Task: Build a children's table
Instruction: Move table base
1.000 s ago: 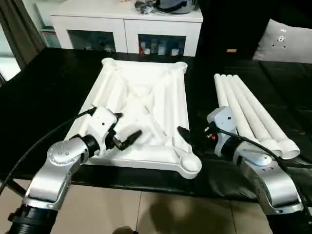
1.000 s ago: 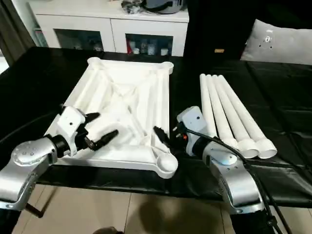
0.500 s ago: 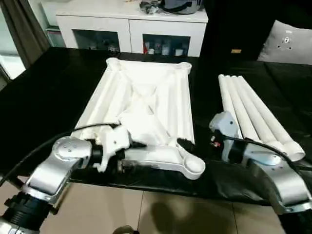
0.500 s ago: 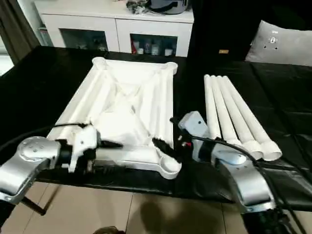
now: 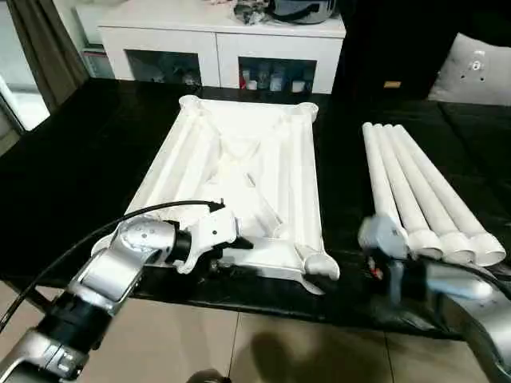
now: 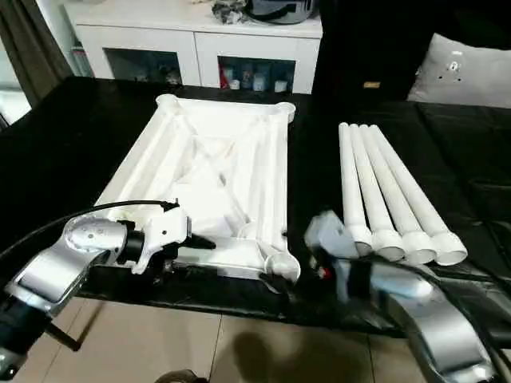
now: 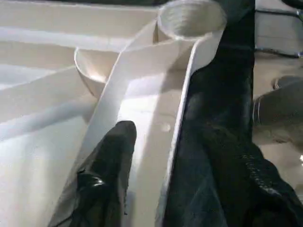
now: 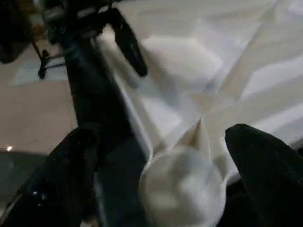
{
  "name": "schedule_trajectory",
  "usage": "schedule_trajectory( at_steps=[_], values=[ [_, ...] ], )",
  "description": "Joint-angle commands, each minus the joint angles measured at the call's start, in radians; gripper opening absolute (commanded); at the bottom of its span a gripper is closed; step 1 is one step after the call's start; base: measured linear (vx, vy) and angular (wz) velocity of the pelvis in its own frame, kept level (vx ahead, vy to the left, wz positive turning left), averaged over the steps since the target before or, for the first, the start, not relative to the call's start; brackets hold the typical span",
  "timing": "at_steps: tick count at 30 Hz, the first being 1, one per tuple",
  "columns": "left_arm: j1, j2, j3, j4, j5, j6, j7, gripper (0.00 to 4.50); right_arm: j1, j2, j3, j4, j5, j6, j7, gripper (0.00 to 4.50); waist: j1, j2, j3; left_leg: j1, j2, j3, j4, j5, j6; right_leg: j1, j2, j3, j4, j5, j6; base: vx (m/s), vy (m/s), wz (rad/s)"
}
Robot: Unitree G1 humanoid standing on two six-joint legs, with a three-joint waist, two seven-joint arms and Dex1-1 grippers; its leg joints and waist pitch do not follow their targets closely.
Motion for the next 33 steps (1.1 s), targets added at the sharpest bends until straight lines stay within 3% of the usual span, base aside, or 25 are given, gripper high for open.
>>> schedule_trajectory(
  at_steps=[1,9,22,33],
  values=[
    [-0.020,0.003,-0.015,0.022,0.018,-0.007,-0.016,2.09,0.004,-0.014,-0.022,-0.030,0.021,0.012,0.016,4.50,0.007,0.003,-0.054,0.011,0.105,-0.045,-0.070,-0.190,0.089,0.034,-0.155,0.082,-0.099,-0.171,-0.122,0.000,0.000,0.00],
    [-0.038,-0.005,-0.042,0.077,0.043,-0.021,-0.032,1.64,0.009,-0.026,-0.028,-0.048,0.032,0.029,0.004,4.50,0.009,0.002,-0.056,0.016,0.111,-0.045,-0.070,-0.186,0.093,0.030,-0.154,0.082,-0.098,-0.166,-0.127,0.000,0.000,0.00],
    [-0.047,-0.026,-0.030,0.143,0.058,-0.026,-0.015,0.37,0.024,-0.035,-0.028,-0.071,0.054,0.050,0.001,4.50,0.021,-0.001,-0.055,0.014,0.110,-0.043,-0.070,-0.184,0.092,0.031,-0.158,0.083,-0.103,-0.191,-0.114,0.000,0.000,0.00],
    [-0.063,-0.050,0.020,0.197,0.070,-0.048,0.087,0.01,0.008,0.013,-0.051,-0.044,0.037,0.032,-0.069,4.50,0.000,0.000,-0.056,0.010,0.105,-0.045,-0.069,-0.172,0.092,0.034,-0.155,0.079,-0.103,-0.179,-0.112,0.000,0.000,0.00]
  ],
)
